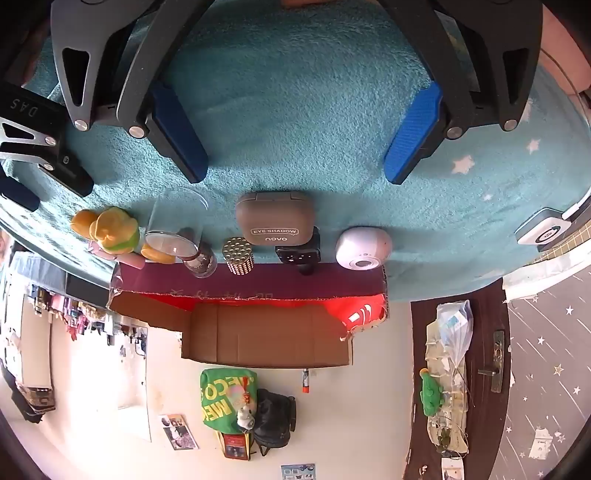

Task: Organize rigid objects

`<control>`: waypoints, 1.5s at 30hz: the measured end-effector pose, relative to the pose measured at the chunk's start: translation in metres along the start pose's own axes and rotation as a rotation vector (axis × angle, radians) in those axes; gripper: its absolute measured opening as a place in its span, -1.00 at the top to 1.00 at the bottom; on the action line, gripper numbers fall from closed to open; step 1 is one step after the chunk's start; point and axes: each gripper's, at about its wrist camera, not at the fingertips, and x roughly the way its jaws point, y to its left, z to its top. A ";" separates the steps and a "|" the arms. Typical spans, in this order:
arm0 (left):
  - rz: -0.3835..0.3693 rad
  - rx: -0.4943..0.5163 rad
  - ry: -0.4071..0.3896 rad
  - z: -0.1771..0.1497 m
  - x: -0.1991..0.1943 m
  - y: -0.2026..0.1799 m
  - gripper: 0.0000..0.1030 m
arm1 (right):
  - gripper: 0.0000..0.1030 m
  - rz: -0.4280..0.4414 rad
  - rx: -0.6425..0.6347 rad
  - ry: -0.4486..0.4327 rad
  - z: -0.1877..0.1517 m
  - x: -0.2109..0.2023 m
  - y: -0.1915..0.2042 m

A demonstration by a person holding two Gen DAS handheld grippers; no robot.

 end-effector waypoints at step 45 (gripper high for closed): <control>-0.003 -0.001 0.006 0.000 0.000 0.000 -0.94 | -1.00 0.000 0.000 0.000 0.000 0.000 0.000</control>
